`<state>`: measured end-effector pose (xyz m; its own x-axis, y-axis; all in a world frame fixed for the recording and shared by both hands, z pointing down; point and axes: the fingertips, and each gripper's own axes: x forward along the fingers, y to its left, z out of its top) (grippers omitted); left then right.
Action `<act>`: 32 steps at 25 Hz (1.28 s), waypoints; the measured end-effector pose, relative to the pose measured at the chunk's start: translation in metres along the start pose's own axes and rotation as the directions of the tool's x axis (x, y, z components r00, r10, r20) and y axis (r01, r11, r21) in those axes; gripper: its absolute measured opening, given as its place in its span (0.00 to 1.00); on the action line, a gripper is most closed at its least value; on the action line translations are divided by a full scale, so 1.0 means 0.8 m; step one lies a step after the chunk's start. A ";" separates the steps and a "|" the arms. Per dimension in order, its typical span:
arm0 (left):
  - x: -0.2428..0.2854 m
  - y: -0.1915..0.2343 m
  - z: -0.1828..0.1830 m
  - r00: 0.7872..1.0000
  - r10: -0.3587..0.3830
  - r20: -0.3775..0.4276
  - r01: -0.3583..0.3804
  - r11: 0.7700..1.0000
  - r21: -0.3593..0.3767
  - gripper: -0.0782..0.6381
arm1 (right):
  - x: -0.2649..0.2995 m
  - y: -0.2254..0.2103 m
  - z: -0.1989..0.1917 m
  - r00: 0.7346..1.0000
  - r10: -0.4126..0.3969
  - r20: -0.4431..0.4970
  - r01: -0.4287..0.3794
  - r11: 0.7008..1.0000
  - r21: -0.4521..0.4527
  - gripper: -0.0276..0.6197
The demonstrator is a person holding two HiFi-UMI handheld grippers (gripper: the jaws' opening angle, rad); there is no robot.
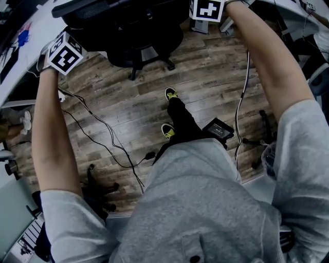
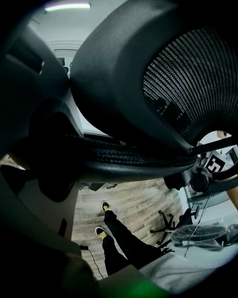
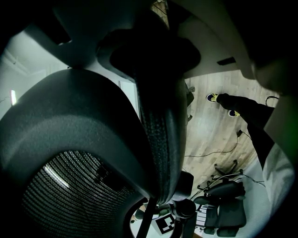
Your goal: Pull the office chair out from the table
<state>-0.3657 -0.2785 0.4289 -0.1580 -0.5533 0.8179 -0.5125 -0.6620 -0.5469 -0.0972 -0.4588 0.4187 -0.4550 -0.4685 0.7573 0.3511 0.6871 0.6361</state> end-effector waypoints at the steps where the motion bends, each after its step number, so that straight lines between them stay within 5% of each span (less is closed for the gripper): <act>1: -0.001 -0.001 0.000 1.000 0.000 0.001 0.000 1.000 -0.002 0.30 | -0.001 0.001 0.000 1.000 0.001 -0.001 -0.001 1.000 0.000 0.27; 14: -0.015 -0.018 0.001 1.000 -0.001 0.013 0.001 1.000 -0.013 0.30 | -0.011 0.009 0.001 1.000 0.014 -0.006 -0.014 1.000 -0.001 0.27; 32: -0.075 -0.140 0.049 1.000 0.019 0.023 -0.019 1.000 0.005 0.30 | -0.098 0.125 -0.034 1.000 -0.006 0.021 0.006 1.000 -0.001 0.28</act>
<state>-0.2660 -0.1912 0.4342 -0.1486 -0.5773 0.8029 -0.5051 -0.6537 -0.5635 -0.0042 -0.3687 0.4271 -0.4739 -0.4608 0.7504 0.3497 0.6836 0.6406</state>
